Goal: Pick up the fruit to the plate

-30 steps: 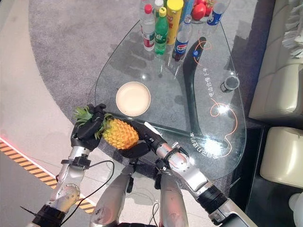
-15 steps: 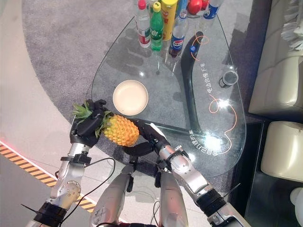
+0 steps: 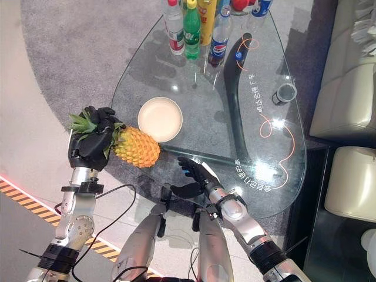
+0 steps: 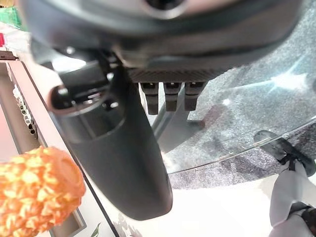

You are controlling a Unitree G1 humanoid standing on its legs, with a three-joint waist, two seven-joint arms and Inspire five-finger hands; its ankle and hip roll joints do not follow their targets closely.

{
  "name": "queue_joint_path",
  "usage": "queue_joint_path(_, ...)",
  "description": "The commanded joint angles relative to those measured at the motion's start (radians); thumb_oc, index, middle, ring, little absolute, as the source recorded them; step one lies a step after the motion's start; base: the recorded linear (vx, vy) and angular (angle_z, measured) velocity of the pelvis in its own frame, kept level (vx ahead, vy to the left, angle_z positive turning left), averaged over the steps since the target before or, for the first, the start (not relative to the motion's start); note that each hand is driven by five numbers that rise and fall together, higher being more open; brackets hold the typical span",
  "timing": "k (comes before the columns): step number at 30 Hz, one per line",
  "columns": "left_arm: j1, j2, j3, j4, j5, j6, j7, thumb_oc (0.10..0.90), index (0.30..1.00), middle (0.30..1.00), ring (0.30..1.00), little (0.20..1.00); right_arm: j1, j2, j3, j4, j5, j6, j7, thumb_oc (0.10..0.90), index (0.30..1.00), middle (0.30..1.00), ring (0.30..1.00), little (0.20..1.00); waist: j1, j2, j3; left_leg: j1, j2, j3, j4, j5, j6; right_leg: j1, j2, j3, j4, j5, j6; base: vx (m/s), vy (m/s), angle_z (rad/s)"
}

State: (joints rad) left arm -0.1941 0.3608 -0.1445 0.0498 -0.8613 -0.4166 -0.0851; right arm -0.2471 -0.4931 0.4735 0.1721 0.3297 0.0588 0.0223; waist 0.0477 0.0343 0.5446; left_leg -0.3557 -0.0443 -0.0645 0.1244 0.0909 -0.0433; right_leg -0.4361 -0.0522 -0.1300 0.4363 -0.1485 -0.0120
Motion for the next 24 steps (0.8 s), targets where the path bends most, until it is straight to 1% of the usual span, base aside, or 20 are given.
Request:
queue_joint_path(1,-0.073,0.018,0.069,-0.198,0.101,-0.15,0.039,0.1,0.3,0.3,0.3,0.2,-0.044,0.029,0.021,-0.083,-0.003,-0.048,0.002,0.8,0.9,0.9,0.9,0.9,-0.026,-0.025,-0.025,-0.037,-0.058,0.033,0.169,-0.107,0.024,0.062,-0.001,0.059,-0.16,0.111,0.053,0.0,0.0,0.0)
queue_joint_path(3,-0.085,0.021,0.064,-0.189,0.136,-0.164,0.069,0.1,0.3,0.3,0.3,0.2,-0.053,0.029,0.027,-0.077,0.003,-0.042,0.003,0.8,0.9,0.9,0.9,0.9,-0.028,-0.026,-0.025,-0.045,-0.057,0.035,0.175,-0.108,0.023,0.053,-0.001,0.062,-0.156,0.111,0.052,0.0,0.0,0.0)
queue_joint_path(5,-0.104,0.027,0.06,-0.168,0.191,-0.178,0.125,0.1,0.3,0.3,0.3,0.2,-0.058,0.03,0.033,-0.065,0.014,-0.034,0.015,0.8,0.9,0.9,0.9,0.9,-0.032,-0.027,-0.025,-0.054,-0.056,0.035,0.181,-0.108,0.021,0.042,0.001,0.067,-0.149,0.112,0.053,0.03,0.031,0.01)
queue_joint_path(7,-0.126,0.03,0.057,-0.145,0.206,-0.182,0.153,0.1,0.3,0.3,0.3,0.2,-0.069,0.033,0.044,-0.06,0.021,-0.019,0.022,0.8,0.9,0.9,0.9,0.9,-0.036,-0.029,-0.025,-0.062,-0.056,0.039,0.183,-0.107,0.022,0.03,0.003,0.072,-0.143,0.112,0.054,0.02,0.033,0.01)
queue_joint_path(10,-0.184,0.049,0.038,-0.088,0.319,-0.16,0.252,0.1,0.3,0.3,0.3,0.2,-0.106,0.031,0.079,-0.041,0.048,0.01,0.043,0.8,0.9,0.9,0.9,0.9,-0.046,-0.035,-0.025,-0.094,-0.053,0.05,0.192,-0.103,0.019,-0.004,0.006,0.083,-0.137,0.118,0.055,0.0,0.052,0.0)
queue_joint_path(15,-0.277,0.097,0.011,-0.004,0.418,-0.196,0.35,0.1,0.3,0.3,0.3,0.2,-0.152,0.013,0.121,-0.032,0.083,0.063,0.074,0.8,0.9,0.9,0.9,0.9,-0.065,-0.038,-0.025,-0.138,-0.043,0.072,0.201,-0.1,0.016,-0.06,0.011,0.101,-0.126,0.126,0.056,0.01,0.067,-0.11)
queue_joint_path(17,-0.301,0.107,0.008,0.017,0.423,-0.21,0.369,0.1,0.3,0.3,0.3,0.2,-0.162,0.01,0.131,-0.024,0.092,0.066,0.081,0.8,0.9,0.9,0.9,0.9,-0.071,-0.038,-0.025,-0.15,-0.041,0.076,0.202,-0.099,0.015,-0.074,0.013,0.107,-0.126,0.129,0.056,0.01,0.067,-0.13)
queue_joint_path(18,-0.326,0.114,0.005,0.041,0.434,-0.237,0.387,0.1,0.3,0.3,0.3,0.2,-0.17,0.007,0.144,-0.015,0.095,0.068,0.087,0.8,0.9,0.9,0.9,0.9,-0.077,-0.038,-0.025,-0.161,-0.04,0.081,0.205,-0.1,0.015,-0.088,0.015,0.112,-0.124,0.131,0.056,0.0,0.065,-0.07)
queue_joint_path(20,-0.345,0.116,0.003,0.053,0.469,-0.257,0.42,0.1,0.3,0.3,0.3,0.2,-0.178,0.005,0.153,-0.014,0.097,0.074,0.09,0.8,0.9,0.9,0.9,0.9,-0.082,-0.038,-0.025,-0.171,-0.04,0.086,0.205,-0.099,0.016,-0.101,0.018,0.118,-0.125,0.133,0.055,0.0,0.068,-0.04)
queue_joint_path(22,-0.368,0.119,0.001,0.064,0.521,-0.283,0.483,0.1,0.3,0.3,0.3,0.2,-0.186,0.008,0.166,-0.008,0.104,0.082,0.094,0.8,0.9,0.9,0.9,0.9,-0.087,-0.037,-0.025,-0.186,-0.042,0.09,0.207,-0.098,0.016,-0.12,0.021,0.125,-0.124,0.138,0.053,0.0,0.07,-0.16)
queue_joint_path(24,-0.388,0.119,0.005,0.077,0.548,-0.295,0.525,0.1,0.3,0.3,0.3,0.2,-0.193,0.01,0.176,0.001,0.108,0.087,0.104,0.8,0.9,0.9,0.9,0.9,-0.09,-0.037,-0.025,-0.198,-0.044,0.092,0.213,-0.099,0.016,-0.132,0.022,0.129,-0.12,0.138,0.052,0.01,0.052,-0.18)
